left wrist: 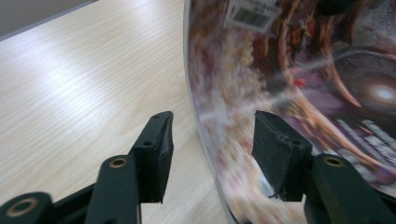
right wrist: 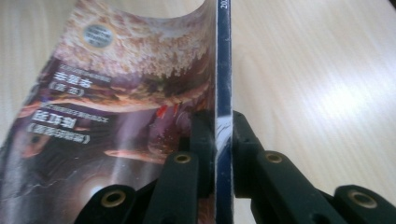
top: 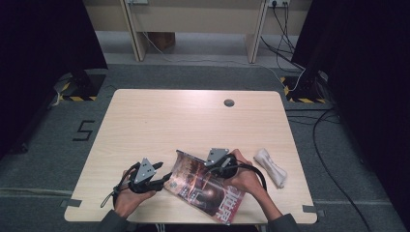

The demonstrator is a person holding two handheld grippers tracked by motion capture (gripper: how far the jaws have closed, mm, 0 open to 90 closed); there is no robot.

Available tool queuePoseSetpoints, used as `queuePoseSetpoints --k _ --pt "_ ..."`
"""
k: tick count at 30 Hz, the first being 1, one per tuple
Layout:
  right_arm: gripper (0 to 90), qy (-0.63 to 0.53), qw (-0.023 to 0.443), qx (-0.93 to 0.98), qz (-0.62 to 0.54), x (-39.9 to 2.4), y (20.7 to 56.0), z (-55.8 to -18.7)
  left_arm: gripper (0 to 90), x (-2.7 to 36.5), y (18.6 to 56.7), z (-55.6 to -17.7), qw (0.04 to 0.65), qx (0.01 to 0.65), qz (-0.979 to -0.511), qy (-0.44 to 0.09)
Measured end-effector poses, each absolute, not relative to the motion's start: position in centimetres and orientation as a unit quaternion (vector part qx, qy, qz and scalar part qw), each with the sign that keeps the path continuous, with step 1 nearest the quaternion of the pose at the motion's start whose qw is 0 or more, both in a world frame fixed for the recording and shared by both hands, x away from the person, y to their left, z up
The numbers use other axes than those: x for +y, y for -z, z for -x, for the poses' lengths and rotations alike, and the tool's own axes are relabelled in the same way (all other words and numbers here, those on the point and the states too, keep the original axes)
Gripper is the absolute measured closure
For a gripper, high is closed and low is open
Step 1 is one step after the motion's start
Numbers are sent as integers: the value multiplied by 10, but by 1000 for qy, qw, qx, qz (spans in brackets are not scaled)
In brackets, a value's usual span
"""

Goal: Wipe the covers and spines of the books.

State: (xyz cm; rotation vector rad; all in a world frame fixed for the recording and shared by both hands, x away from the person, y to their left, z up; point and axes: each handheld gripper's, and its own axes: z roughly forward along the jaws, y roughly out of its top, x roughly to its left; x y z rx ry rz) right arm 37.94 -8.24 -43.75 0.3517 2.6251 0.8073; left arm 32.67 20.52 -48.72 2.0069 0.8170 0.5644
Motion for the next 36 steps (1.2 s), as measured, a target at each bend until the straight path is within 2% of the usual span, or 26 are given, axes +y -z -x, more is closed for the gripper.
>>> queuePoseSetpoints --k 13,22,28,36 --pt "837 -240 234 930 -153 -75 388 -420 443 201 494 -326 407 337 -822 -212" --pt "837 -192 272 930 -156 -59 352 -446 467 201 493 -326 410 337 -820 -212" --pt "838 -156 297 930 -150 -53 347 -453 471 200 494 -326 409 332 -823 -211" --pt "830 -144 285 939 -130 -46 355 -437 474 199 494 -326 409 331 -824 -211"
